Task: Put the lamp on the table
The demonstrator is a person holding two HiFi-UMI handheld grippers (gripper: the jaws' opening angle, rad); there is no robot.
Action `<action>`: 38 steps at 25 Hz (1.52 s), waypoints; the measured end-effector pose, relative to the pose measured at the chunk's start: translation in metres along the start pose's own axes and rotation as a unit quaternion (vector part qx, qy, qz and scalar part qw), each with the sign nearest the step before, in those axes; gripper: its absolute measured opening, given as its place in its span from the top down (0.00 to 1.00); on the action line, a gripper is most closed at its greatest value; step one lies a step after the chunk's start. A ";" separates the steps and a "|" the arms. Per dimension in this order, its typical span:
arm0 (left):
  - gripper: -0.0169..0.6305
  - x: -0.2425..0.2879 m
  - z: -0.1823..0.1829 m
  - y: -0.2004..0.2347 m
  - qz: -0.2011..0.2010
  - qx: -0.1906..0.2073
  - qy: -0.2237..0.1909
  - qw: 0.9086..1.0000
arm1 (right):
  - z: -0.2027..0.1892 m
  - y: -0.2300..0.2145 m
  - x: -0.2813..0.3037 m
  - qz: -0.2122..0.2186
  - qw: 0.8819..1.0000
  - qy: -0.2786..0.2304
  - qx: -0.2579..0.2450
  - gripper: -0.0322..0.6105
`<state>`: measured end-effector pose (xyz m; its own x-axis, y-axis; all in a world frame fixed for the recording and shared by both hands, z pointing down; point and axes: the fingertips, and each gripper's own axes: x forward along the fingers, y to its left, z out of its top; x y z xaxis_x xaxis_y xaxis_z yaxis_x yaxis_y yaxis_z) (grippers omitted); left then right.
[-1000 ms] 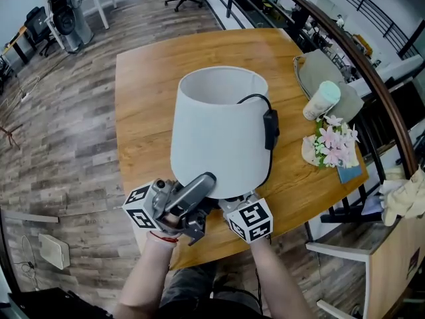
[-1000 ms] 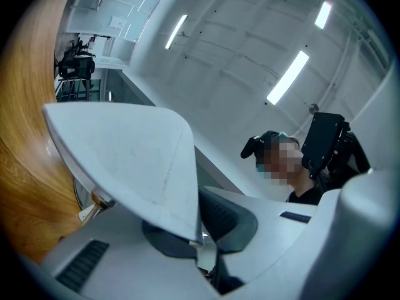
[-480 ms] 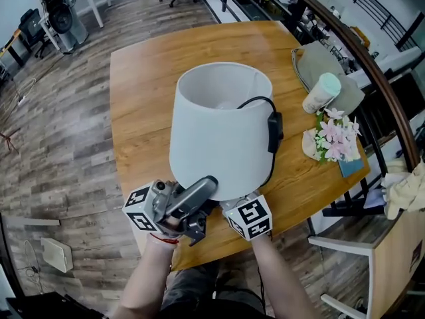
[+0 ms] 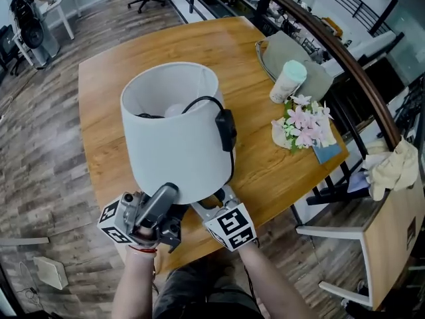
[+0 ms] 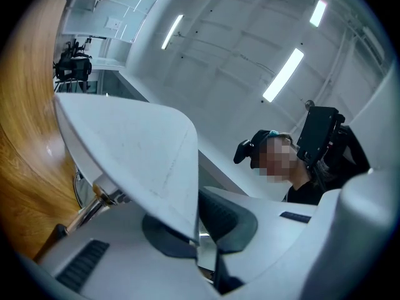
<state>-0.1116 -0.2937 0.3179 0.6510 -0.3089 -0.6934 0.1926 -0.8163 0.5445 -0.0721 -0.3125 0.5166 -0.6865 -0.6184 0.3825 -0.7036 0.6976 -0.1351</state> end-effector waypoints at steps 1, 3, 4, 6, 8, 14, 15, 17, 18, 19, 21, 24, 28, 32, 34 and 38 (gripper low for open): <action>0.98 0.000 -0.001 -0.001 0.001 0.001 -0.002 1.000 | 0.001 -0.001 -0.004 -0.002 1.000 -0.002 -0.002 0.63; 0.98 0.000 -0.006 -0.002 0.003 0.002 -0.002 1.000 | 0.000 -0.002 -0.011 -0.002 1.000 -0.003 -0.003 0.63; 0.98 -0.001 -0.009 -0.003 0.004 0.003 -0.001 1.000 | 0.000 -0.001 -0.014 0.000 1.000 -0.003 -0.003 0.63; 0.98 -0.003 -0.015 -0.006 0.008 0.007 0.001 1.000 | -0.002 0.002 -0.019 0.003 1.000 -0.004 -0.002 0.67; 0.98 -0.004 -0.019 -0.008 0.013 0.011 0.003 1.000 | -0.003 0.005 -0.023 0.005 1.000 -0.006 -0.004 0.70; 0.97 -0.006 -0.031 -0.013 0.015 0.022 0.006 1.000 | 0.007 0.011 -0.037 -0.001 0.999 -0.028 -0.020 0.91; 0.97 -0.006 -0.033 -0.014 0.014 0.023 0.005 1.000 | 0.012 0.013 -0.041 -0.003 0.999 -0.036 -0.021 0.94; 0.97 -0.007 -0.039 -0.015 0.013 0.028 0.006 1.000 | 0.021 0.019 -0.048 -0.004 0.999 -0.050 -0.020 0.94; 0.97 -0.008 -0.041 -0.016 0.012 0.031 0.008 0.999 | 0.026 0.022 -0.051 -0.005 0.998 -0.056 -0.019 0.94; 0.97 -0.008 -0.043 -0.018 0.012 0.034 0.011 0.999 | 0.031 0.026 -0.053 -0.006 0.998 -0.060 -0.018 0.94; 0.97 -0.009 -0.048 -0.021 0.012 0.040 0.018 0.999 | 0.036 0.033 -0.057 -0.006 0.998 -0.062 -0.021 0.94; 0.97 -0.011 -0.055 -0.025 0.008 0.049 0.022 0.999 | 0.041 0.037 -0.063 -0.005 0.997 -0.069 -0.030 0.94; 0.97 -0.016 -0.062 -0.029 0.006 0.059 0.014 0.998 | 0.043 0.037 -0.073 -0.009 0.996 -0.079 -0.028 0.94; 0.97 -0.021 -0.071 -0.032 0.007 0.070 0.016 0.997 | 0.042 0.038 -0.081 -0.010 0.996 -0.085 -0.024 0.94; 0.96 -0.021 -0.075 -0.032 0.008 0.075 0.015 0.997 | 0.042 0.038 -0.083 -0.011 0.996 -0.086 -0.027 0.94; 0.95 -0.021 -0.081 -0.033 0.012 0.077 0.011 0.997 | 0.038 0.041 -0.087 -0.010 0.996 -0.081 -0.029 0.94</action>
<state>-0.0724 -0.2210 0.3532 0.6705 -0.3193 -0.6697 0.0637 -0.8746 0.4807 -0.0482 -0.2442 0.4431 -0.6959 -0.6801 0.2307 -0.7094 0.7010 -0.0732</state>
